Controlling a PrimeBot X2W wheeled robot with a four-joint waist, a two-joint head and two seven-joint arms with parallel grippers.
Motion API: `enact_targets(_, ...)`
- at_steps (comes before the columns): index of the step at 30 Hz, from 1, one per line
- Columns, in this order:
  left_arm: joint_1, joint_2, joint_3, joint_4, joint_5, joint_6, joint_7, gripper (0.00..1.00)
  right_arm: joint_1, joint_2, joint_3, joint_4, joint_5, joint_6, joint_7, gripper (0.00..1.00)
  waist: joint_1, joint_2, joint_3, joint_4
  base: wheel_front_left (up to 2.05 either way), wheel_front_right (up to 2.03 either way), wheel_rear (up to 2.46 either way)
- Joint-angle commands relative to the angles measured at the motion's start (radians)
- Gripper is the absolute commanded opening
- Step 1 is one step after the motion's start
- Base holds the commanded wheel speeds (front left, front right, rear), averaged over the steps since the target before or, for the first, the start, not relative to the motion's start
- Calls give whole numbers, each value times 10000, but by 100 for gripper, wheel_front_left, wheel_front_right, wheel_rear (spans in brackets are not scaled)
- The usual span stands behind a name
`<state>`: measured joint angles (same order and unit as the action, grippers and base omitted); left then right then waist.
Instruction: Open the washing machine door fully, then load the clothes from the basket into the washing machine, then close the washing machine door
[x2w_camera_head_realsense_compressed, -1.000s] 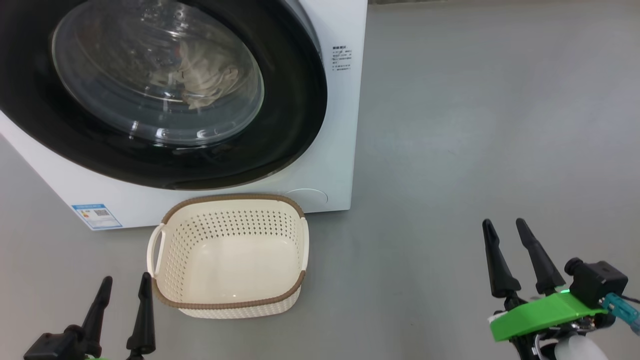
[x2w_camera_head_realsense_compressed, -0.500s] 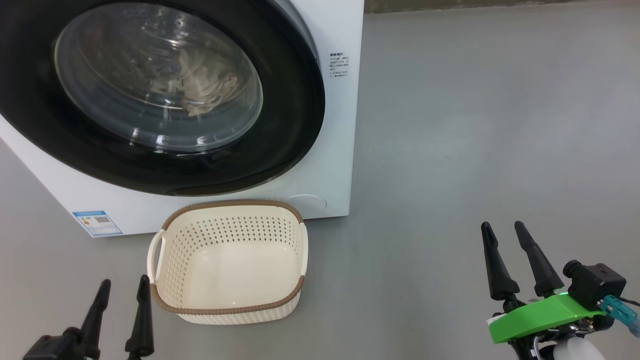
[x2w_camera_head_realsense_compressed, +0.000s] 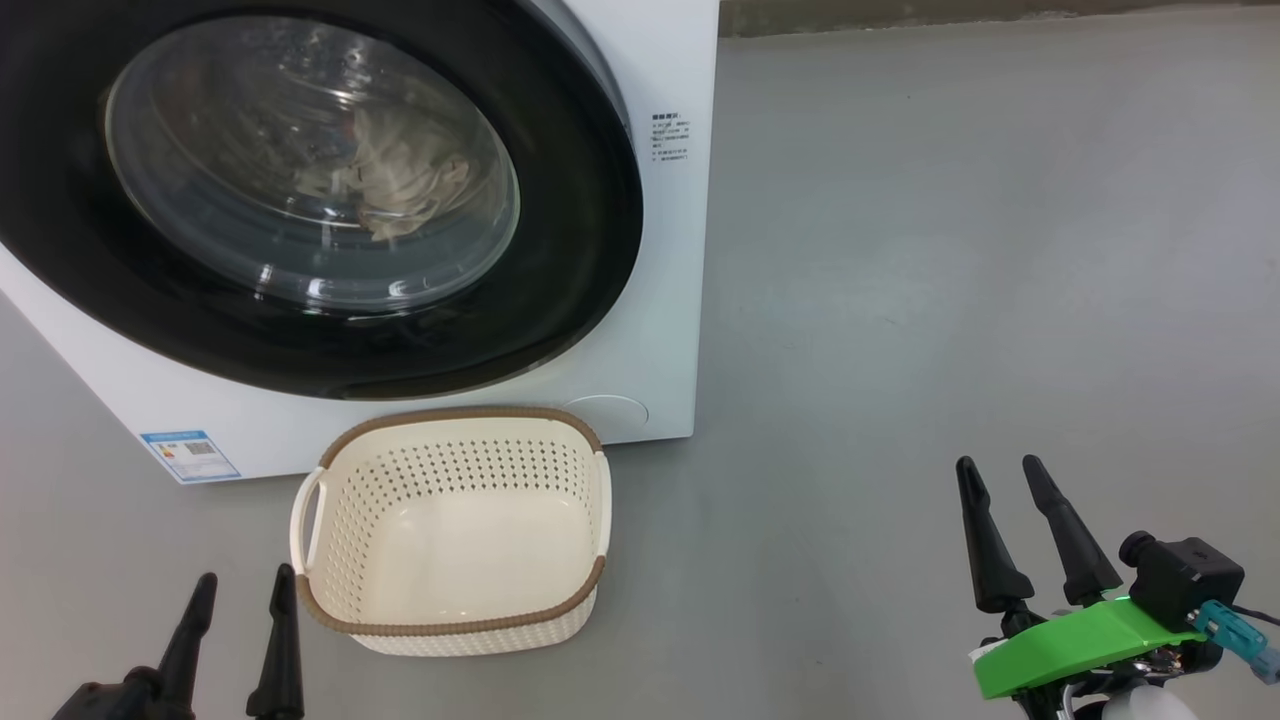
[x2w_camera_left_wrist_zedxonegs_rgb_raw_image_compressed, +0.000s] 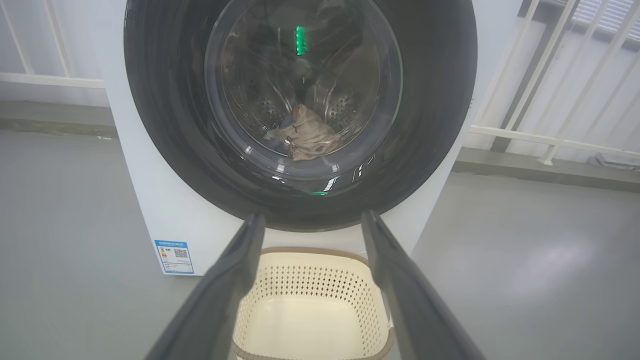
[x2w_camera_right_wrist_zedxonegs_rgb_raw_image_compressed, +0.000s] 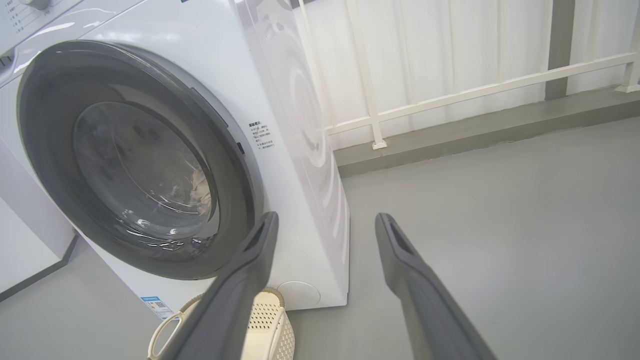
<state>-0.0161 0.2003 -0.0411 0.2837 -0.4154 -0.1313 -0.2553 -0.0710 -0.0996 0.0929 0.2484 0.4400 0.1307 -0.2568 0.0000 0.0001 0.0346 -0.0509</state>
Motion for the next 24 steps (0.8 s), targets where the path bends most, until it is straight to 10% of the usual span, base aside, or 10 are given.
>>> enact_targets(1,-121,140,405,-174,153,6,-65,100,-73,-57,243,-249,-26,0,-49,100,0,-1,19,-16,0,0,0)
enact_targets(2,0,-14,42,-1,56,0,0,0,0,10,8,-1,2,0,1,0,0,-1,16,-14,0,0,0)
enact_targets(24,-115,-387,220,173,-1743,50,577,0,11,100,-220,312,1833,0,508,0,0,-1,-38,61,0,0,0)
